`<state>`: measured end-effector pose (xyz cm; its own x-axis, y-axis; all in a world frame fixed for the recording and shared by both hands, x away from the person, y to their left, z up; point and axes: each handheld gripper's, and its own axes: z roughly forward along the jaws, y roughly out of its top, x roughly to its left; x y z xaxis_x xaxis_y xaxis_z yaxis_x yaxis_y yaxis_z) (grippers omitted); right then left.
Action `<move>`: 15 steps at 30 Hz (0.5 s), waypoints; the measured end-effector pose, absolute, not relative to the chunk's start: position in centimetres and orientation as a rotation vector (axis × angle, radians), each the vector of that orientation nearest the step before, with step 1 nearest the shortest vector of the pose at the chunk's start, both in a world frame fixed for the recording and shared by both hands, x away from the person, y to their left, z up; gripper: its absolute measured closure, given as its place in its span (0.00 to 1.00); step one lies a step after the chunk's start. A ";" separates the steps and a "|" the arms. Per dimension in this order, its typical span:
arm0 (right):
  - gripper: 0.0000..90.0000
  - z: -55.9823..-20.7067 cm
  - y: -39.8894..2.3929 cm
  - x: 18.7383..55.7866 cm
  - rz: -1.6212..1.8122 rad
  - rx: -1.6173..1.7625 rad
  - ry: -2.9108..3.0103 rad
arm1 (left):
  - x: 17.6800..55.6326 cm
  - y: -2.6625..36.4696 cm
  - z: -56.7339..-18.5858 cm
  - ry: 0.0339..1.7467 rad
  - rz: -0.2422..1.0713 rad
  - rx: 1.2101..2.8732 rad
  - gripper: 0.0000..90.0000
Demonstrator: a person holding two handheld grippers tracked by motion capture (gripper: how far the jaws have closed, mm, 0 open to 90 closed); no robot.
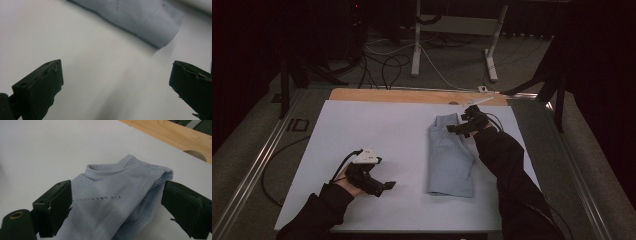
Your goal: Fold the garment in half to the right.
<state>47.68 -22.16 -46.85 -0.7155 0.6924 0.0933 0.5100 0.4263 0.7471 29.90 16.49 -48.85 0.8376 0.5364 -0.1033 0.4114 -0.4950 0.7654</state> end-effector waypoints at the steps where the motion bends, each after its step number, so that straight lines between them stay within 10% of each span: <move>1: 0.11 -46.9 -22.2 47.8 1.151 1.052 2.457 | 29.7 16.9 -49.0 0.699 0.204 2.150 0.00; 15: 0.11 -49.5 -22.8 49.2 1.094 1.257 2.398 | 27.3 21.1 -50.9 0.799 0.306 2.043 0.00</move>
<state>49.18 -22.75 -49.45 -0.6096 0.7806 0.1382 0.6158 0.3566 0.7026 27.31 21.08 -50.85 0.7610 0.6431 -0.0849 0.4223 -0.3918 0.8174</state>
